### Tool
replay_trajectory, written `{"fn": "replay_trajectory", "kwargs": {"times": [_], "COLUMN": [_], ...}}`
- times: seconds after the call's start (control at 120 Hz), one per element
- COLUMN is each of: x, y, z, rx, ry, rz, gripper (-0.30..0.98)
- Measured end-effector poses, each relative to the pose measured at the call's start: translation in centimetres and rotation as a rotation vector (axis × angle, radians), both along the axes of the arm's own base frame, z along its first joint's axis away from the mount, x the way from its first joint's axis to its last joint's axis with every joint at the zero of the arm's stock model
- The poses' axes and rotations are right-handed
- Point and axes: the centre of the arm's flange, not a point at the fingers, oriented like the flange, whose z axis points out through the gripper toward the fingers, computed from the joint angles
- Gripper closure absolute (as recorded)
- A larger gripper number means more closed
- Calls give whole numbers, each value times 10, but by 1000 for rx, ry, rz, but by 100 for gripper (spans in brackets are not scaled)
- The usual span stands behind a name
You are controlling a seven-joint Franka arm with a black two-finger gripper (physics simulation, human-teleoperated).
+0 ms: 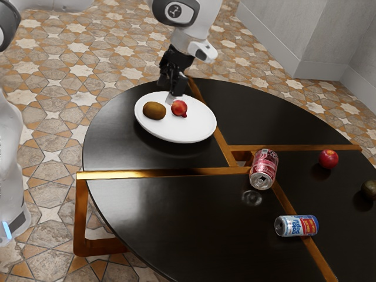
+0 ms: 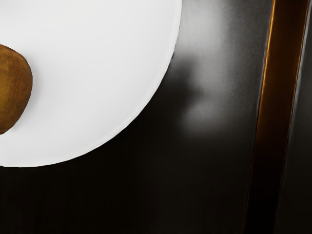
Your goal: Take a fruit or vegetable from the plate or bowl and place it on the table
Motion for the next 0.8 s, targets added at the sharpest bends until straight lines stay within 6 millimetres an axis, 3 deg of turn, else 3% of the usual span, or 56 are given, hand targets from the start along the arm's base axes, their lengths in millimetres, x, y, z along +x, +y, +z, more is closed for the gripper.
{"fn": "replay_trajectory", "kwargs": {"times": [0.083, 0.217, 0.358, 0.608, 0.8], "x": [-24, -41, -60, -54, -48], "y": [18, 22, 20, 30, 56], "z": [-11, -26, -18, -26, -43], "rx": [17, 40, 90, 162, 136], "ry": [-13, -17, -46, -4, 43], "rz": [30, -8, -89, -273, -345], "gripper": [0, 0, 0, 0, 0]}}
